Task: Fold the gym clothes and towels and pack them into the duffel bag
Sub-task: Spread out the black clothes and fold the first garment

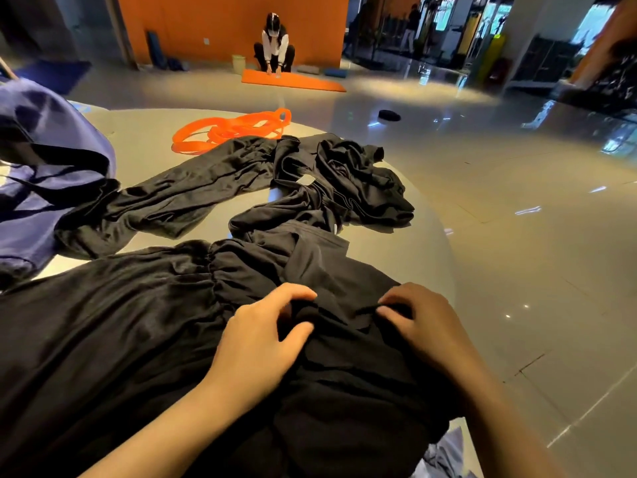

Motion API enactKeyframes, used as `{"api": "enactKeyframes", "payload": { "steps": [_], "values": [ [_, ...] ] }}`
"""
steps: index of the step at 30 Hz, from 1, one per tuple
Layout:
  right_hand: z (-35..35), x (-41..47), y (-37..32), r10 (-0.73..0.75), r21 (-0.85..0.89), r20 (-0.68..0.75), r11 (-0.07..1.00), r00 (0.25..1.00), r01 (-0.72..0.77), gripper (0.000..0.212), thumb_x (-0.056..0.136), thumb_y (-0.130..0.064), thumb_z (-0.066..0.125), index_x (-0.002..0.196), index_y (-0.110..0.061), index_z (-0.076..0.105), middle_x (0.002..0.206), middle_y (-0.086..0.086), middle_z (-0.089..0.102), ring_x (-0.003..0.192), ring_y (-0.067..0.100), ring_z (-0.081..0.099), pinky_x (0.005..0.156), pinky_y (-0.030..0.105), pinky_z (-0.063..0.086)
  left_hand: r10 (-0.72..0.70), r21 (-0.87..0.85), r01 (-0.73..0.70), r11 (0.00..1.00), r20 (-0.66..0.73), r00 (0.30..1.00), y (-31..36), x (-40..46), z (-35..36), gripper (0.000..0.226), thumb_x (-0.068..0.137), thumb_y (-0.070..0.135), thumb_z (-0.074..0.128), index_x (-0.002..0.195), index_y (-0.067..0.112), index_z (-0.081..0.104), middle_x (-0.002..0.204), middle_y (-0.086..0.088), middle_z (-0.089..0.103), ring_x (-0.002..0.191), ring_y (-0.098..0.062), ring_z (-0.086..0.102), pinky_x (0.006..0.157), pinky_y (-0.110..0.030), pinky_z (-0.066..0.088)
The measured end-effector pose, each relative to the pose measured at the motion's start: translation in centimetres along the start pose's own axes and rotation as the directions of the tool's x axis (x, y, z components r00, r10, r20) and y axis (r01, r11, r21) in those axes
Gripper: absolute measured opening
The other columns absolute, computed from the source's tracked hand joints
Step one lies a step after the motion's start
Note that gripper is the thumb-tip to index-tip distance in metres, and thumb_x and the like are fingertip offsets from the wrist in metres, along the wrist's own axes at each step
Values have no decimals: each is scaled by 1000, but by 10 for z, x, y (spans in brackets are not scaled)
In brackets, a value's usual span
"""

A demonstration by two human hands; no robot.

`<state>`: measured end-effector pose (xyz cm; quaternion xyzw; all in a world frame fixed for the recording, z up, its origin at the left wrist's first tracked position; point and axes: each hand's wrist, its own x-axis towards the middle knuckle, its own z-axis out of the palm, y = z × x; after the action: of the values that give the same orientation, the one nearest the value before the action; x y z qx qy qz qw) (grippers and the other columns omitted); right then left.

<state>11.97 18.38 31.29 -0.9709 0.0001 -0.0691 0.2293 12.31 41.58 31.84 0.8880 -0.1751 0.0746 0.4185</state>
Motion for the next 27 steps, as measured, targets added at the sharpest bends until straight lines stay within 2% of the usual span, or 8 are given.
{"api": "enactKeyframes", "payload": {
  "steps": [3, 7, 10, 13, 15, 18, 22, 27],
  "values": [
    [-13, 12, -8, 9, 217, -136, 976, 991, 21, 10, 91, -20, 62, 91, -19, 72, 90, -8, 68, 86, 8, 61, 80, 22, 46, -50, -396, 31, 918, -38, 998, 8, 2, -13, 28, 85, 9, 69, 102, 30, 64, 88, 13, 65, 82, 3, 60, 71, -10, 45],
    [-25, 39, -31, 54, 438, -266, 896, 962, 71, 15, 96, -18, 52, 87, -26, 62, 86, -13, 63, 83, -4, 56, 68, 7, 39, -231, -820, 198, 537, 83, 969, 23, 2, -30, 24, 86, 7, 59, 102, 24, 64, 76, 5, 59, 66, -6, 59, 56, -16, 48],
    [-27, 60, -59, -1, 483, -337, 858, 942, 174, 15, 99, -15, 46, 90, -23, 56, 86, -13, 57, 78, -10, 52, 67, 3, 37, -307, -938, 196, 285, 104, 946, 30, -5, -46, 24, 83, 12, 53, 104, 18, 62, 81, -3, 65, 70, -13, 67, 55, -24, 54],
    [-26, 71, -95, -145, 481, -369, 815, 918, 322, 12, 99, -16, 48, 92, -19, 58, 84, -15, 58, 80, -9, 54, 70, 7, 41, -340, -968, 133, 213, 54, 939, 28, -17, -74, 23, 79, 16, 51, 98, 21, 64, 88, -1, 71, 72, -11, 69, 51, -25, 54],
    [-25, 78, -110, -238, 454, -365, 799, 900, 395, 13, 98, -20, 52, 91, -16, 63, 84, -14, 62, 81, -3, 58, 70, 11, 45, -365, -956, 116, 271, 10, 931, 17, -25, -93, 21, 78, 19, 52, 94, 21, 65, 89, 0, 73, 75, -11, 70, 52, -23, 54],
    [-6, 95, -124, -313, 371, -250, 843, 916, 389, 15, 94, -29, 58, 87, -19, 65, 82, -6, 65, 76, 7, 59, 69, 24, 49, -445, -807, 220, 548, -58, 894, -21, -38, -117, 14, 81, 16, 60, 85, 24, 70, 84, 2, 70, 75, -8, 66, 57, -16, 53],
    [42, 113, -125, -348, -64, 127, 932, 929, 358, 21, 93, -38, 56, 106, -21, 61, 103, 4, 64, 95, 25, 59, 75, 37, 47, -401, -196, 358, 913, -262, 878, -79, -54, -117, 24, 86, 7, 68, 86, 31, 67, 94, 5, 65, 78, -1, 63, 74, -15, 51],
    [43, 97, -123, -532, -25, -141, 845, 835, 534, 20, 91, -20, 61, 111, -19, 62, 110, 2, 62, 103, 23, 55, 80, 37, 48, -54, 150, 115, 982, -362, 931, -62, -53, -112, 13, 84, 41, 63, 93, 34, 66, 100, 20, 59, 96, 3, 57, 87, -16, 43]
  ]
}}
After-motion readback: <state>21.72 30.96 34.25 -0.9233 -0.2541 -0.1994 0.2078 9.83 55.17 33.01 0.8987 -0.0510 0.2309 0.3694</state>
